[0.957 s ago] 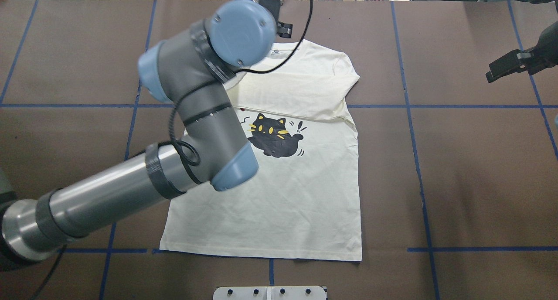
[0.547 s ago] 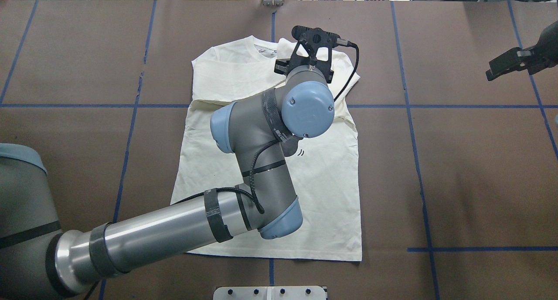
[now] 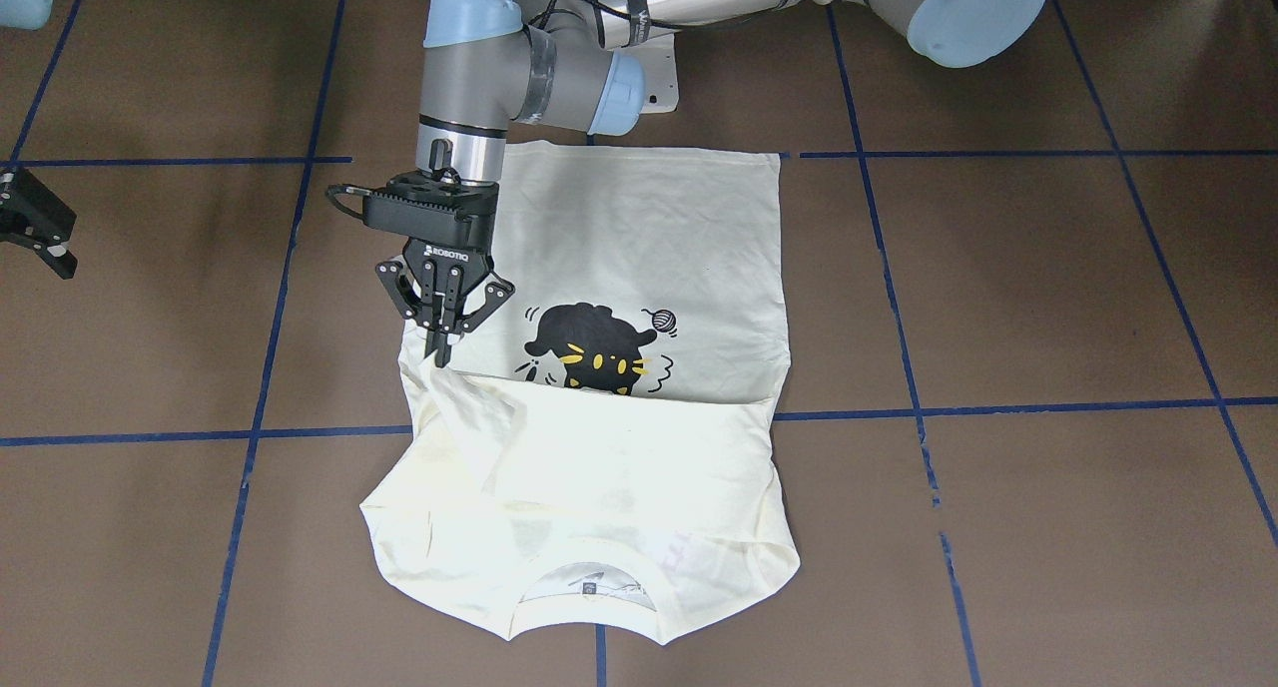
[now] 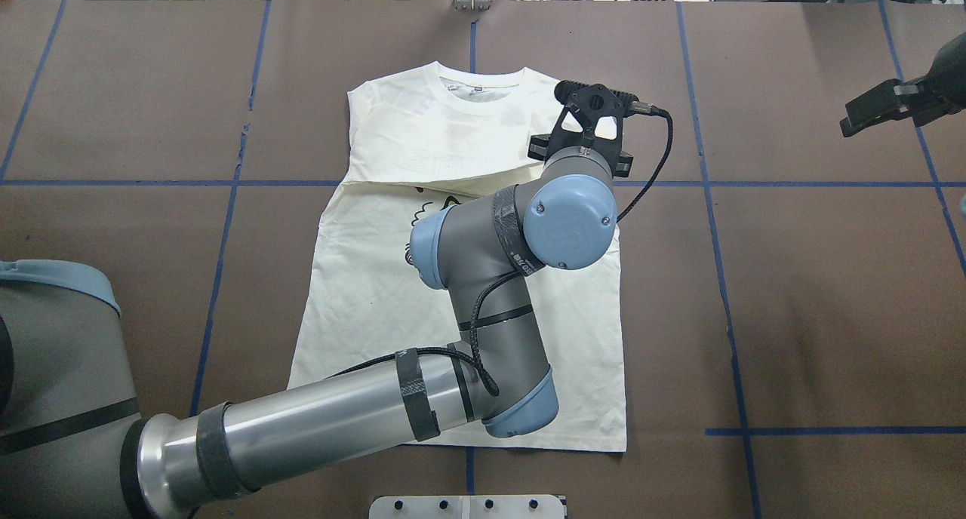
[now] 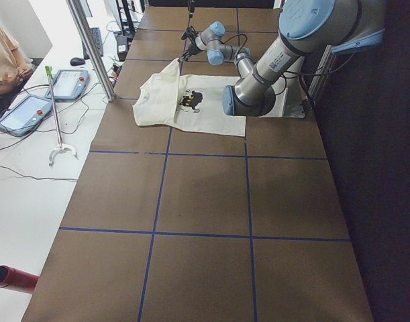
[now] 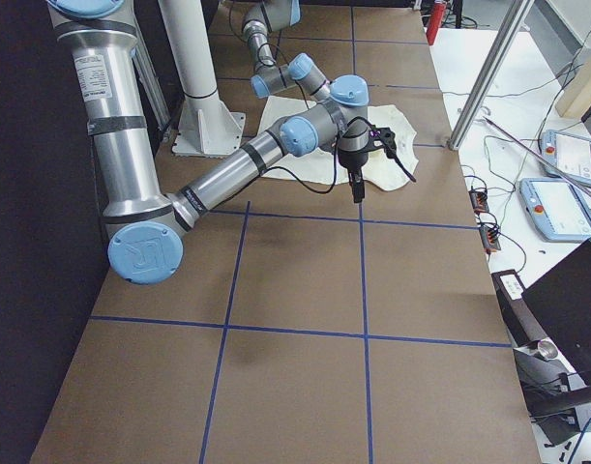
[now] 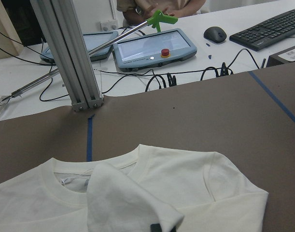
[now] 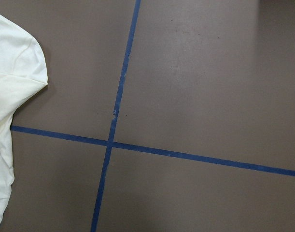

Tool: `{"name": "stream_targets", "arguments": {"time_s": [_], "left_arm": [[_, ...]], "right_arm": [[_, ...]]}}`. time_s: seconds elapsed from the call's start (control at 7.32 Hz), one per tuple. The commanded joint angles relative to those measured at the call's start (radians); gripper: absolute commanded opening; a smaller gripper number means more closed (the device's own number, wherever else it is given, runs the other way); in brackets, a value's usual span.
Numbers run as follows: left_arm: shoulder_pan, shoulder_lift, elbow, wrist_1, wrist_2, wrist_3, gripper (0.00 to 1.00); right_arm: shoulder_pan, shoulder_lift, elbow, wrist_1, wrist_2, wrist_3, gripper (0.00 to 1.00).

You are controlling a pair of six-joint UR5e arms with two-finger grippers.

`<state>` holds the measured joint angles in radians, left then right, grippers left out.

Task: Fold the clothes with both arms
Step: 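Fold the held sleeve with the left gripper across the chest, then release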

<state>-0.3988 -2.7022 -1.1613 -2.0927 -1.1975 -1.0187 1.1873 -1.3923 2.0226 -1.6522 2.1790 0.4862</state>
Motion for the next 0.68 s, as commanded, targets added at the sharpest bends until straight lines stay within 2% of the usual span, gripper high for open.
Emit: {"name": "stream_targets", "arguments": {"time_s": [0.0,0.27,0.41,0.55], "left_arm": [[-0.027,0.001,-0.003,-0.069,-0.12,-0.038,1.0],[-0.243,0.07,-0.035,-0.053,-0.532,0.094,1.0],[-0.34,0.146,-0.066,-0.034,-0.612,0.22,1.0],[-0.427,0.203,-0.111,0.038,-0.663,0.382,1.0]], "right_arm": [[-0.003,0.01,-0.005,0.003,0.001,0.003,1.0],[-0.011,0.103,-0.034,0.003,0.001,0.003,1.0],[-0.062,0.166,-0.054,0.006,-0.008,0.003,1.0],[-0.096,0.214,-0.077,0.017,-0.016,0.047,1.0]]}}
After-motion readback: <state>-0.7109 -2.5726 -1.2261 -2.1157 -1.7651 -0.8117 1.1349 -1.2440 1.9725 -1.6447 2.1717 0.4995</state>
